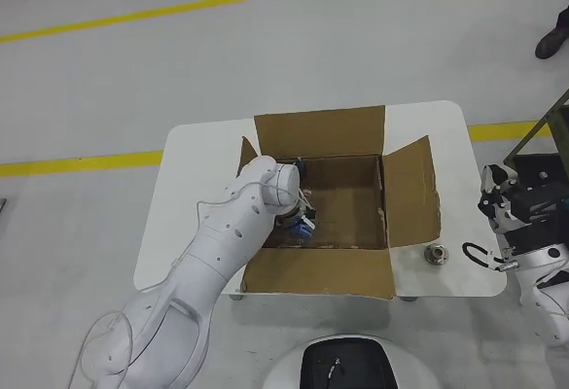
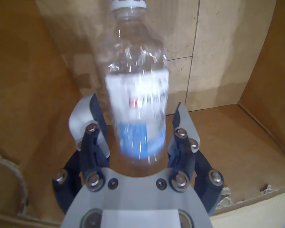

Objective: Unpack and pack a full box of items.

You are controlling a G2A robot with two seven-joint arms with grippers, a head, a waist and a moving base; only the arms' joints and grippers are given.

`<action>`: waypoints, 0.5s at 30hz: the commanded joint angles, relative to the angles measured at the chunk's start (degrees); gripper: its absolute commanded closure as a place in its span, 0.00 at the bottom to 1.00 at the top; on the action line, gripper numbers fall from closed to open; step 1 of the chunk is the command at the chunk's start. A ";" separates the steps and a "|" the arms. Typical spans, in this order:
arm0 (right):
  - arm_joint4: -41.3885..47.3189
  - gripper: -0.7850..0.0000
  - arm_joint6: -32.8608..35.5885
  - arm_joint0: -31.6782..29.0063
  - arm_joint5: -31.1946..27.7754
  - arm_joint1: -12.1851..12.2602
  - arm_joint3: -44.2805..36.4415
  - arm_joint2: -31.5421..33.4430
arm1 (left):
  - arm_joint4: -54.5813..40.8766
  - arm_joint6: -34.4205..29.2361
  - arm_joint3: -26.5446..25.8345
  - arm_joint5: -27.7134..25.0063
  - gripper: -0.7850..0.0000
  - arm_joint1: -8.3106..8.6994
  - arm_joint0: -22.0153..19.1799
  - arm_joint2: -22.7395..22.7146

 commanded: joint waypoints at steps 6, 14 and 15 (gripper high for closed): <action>0.00 1.00 0.00 0.00 0.00 0.00 0.00 0.00 | 0.72 0.97 1.34 -2.05 0.00 -1.11 -0.77 0.30; 0.00 1.00 0.00 0.00 0.00 0.00 0.00 0.00 | -1.31 4.09 -3.29 -9.40 0.00 0.58 -2.61 -5.41; 0.00 1.00 0.00 0.00 0.00 0.00 0.00 0.00 | -1.72 3.97 -4.79 -9.79 0.00 1.03 -2.41 -6.46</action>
